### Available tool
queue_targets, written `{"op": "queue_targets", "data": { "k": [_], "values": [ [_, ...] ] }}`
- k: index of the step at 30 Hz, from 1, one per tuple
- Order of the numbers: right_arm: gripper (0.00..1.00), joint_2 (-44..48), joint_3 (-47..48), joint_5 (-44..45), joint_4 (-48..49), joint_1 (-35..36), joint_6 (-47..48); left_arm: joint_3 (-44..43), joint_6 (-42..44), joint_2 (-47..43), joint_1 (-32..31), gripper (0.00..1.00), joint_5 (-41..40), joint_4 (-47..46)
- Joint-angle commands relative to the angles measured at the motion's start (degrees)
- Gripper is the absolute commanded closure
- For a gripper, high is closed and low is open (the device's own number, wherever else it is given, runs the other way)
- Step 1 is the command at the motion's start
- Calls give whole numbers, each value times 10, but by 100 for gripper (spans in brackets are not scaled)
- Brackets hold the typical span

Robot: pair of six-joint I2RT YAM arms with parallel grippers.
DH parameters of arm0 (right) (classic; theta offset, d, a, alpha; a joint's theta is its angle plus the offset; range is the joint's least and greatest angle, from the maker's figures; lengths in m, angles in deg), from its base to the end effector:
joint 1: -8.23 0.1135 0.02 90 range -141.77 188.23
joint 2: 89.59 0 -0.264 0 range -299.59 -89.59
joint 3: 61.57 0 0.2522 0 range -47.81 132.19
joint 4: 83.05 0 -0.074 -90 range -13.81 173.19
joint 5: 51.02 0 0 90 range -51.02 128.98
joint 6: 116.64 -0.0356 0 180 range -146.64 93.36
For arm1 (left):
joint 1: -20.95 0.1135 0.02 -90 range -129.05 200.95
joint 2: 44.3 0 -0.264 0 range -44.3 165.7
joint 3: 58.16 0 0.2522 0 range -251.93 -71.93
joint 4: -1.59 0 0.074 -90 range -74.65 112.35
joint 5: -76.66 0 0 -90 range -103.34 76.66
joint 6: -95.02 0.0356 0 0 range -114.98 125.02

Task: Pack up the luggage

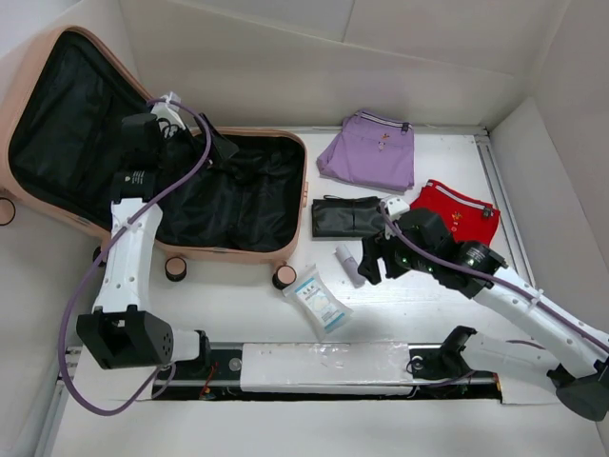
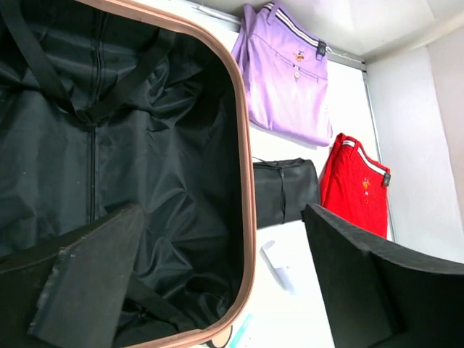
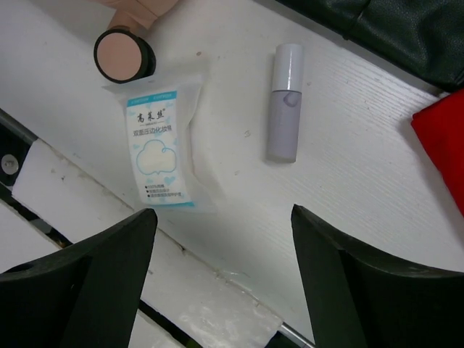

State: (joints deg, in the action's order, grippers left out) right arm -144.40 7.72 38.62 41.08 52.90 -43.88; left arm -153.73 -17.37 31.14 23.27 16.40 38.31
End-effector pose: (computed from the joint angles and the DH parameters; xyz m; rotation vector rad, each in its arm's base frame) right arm 0.1380 0.1367 0.3198 -0.5626 2.2909 0.5543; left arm 0.2914 -0.0059 0.4259 -0.0381 1.8829 -0.7230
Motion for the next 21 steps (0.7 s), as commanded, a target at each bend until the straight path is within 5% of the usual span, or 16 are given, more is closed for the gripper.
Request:
{"op": "queue_targets", "data": {
  "k": [1, 4, 6, 9, 13, 16, 21],
  "values": [
    [19, -10, 5, 25, 5, 5, -8, 2, -6, -8, 1, 8, 13, -14],
    [26, -35, -1, 57, 24, 5, -13, 38, 0, -50, 1, 8, 18, -28],
    [40, -66, -1, 81, 29, 5, -21, 82, 14, -75, 1, 12, 18, -28],
    [46, -115, 14, 88, 55, -10, -21, 142, 26, -122, -15, 29, 18, -6],
    [42, -182, 14, 77, 90, -23, -21, 232, 20, -186, -39, 51, 70, 9],
    [31, -234, 20, 67, 117, -30, -21, 259, 33, -229, -45, 53, 75, 41],
    [30, -310, 32, 34, 153, -36, -10, 281, 40, -253, -77, 53, 9, 59]
  ]
}}
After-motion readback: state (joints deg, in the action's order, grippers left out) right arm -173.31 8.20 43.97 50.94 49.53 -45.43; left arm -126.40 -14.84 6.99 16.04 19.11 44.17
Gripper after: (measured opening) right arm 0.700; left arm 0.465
